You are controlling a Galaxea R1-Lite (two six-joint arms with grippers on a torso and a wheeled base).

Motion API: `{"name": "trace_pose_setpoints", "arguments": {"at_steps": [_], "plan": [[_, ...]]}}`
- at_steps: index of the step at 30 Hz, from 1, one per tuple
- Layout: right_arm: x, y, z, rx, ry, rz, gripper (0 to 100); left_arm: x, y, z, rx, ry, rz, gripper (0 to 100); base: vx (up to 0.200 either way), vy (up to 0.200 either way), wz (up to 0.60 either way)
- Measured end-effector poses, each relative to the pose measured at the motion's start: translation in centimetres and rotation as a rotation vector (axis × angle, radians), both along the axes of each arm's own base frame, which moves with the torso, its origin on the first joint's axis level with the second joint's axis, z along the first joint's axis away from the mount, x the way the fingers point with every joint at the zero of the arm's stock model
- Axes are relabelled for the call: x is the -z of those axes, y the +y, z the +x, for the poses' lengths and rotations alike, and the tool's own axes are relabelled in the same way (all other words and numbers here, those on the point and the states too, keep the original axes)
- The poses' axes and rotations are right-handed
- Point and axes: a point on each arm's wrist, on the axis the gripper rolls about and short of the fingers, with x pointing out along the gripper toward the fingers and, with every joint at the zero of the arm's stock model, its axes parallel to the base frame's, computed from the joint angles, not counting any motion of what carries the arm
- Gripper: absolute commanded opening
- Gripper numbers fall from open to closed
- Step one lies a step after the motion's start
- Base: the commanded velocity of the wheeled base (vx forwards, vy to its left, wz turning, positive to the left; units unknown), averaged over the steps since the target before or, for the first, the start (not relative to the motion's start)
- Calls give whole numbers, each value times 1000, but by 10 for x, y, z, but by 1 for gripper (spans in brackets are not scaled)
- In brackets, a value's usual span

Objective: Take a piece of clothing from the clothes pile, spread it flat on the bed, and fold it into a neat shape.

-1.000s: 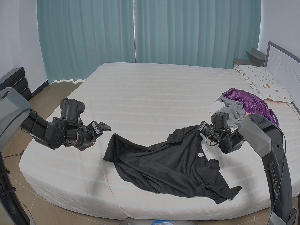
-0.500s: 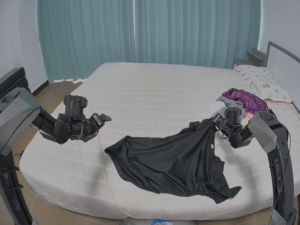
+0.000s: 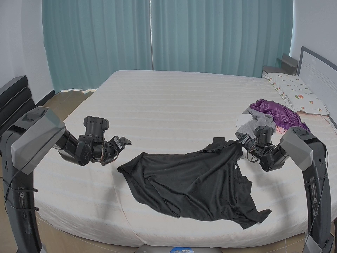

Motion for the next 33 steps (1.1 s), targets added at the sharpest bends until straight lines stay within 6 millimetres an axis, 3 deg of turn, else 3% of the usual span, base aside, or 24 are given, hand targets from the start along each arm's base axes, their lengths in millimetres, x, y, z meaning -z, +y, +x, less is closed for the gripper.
{"name": "trace_pose_setpoints", "arguments": {"at_steps": [7, 15, 28, 33], "plan": [[2, 2, -20, -38, 30, 13, 100, 19, -7, 10, 13, 19, 8, 100, 0, 0, 0], [-4, 4, -67, -97, 99, 63, 100, 31, -14, 2, 29, 62, 13, 100, 0, 0, 0], [-28, 3, -175, -163, 86, 95, 100, 17, -6, -68, -2, 128, -35, 100, 0, 0, 0], [-32, 3, -200, -178, 102, 98, 100, 14, -8, -94, -8, 95, -81, 100, -160, 0, 0]]}}
